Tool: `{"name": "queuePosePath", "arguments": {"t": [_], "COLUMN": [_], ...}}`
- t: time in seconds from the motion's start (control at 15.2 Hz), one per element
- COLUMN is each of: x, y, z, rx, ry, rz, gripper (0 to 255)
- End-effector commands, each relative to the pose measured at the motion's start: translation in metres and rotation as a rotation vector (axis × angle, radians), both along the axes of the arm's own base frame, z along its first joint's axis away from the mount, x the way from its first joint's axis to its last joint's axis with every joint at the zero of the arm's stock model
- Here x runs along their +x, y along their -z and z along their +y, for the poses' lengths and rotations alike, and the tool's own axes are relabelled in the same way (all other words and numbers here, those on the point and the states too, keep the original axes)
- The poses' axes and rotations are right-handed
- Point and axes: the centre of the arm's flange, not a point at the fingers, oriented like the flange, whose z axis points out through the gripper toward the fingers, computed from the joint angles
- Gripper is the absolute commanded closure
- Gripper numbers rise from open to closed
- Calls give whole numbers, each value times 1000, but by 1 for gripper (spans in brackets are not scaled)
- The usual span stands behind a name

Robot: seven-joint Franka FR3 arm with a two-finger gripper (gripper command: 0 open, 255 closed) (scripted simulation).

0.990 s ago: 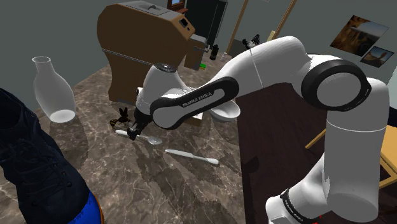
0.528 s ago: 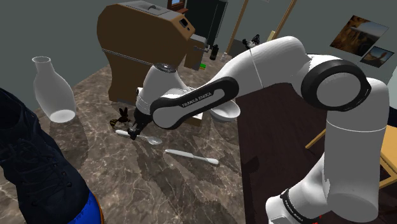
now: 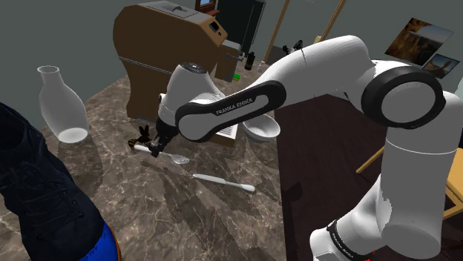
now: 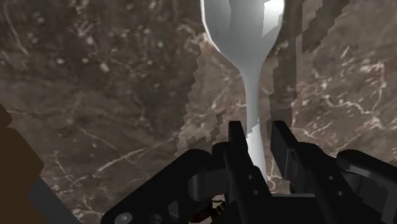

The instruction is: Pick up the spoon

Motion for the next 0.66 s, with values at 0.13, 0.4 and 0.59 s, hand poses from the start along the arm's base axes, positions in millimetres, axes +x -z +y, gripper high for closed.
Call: {"name": "queuePosePath", "arguments": {"t": [0.13,0.4,0.59], "x": [-1,-1,-1], "y": [-22,-43,-49], "z": [-1,-1,-1], "rx": [0,0,0], "ry": [0,0,0], "rz": [0,0,0], "gripper": [255,255,255]}}
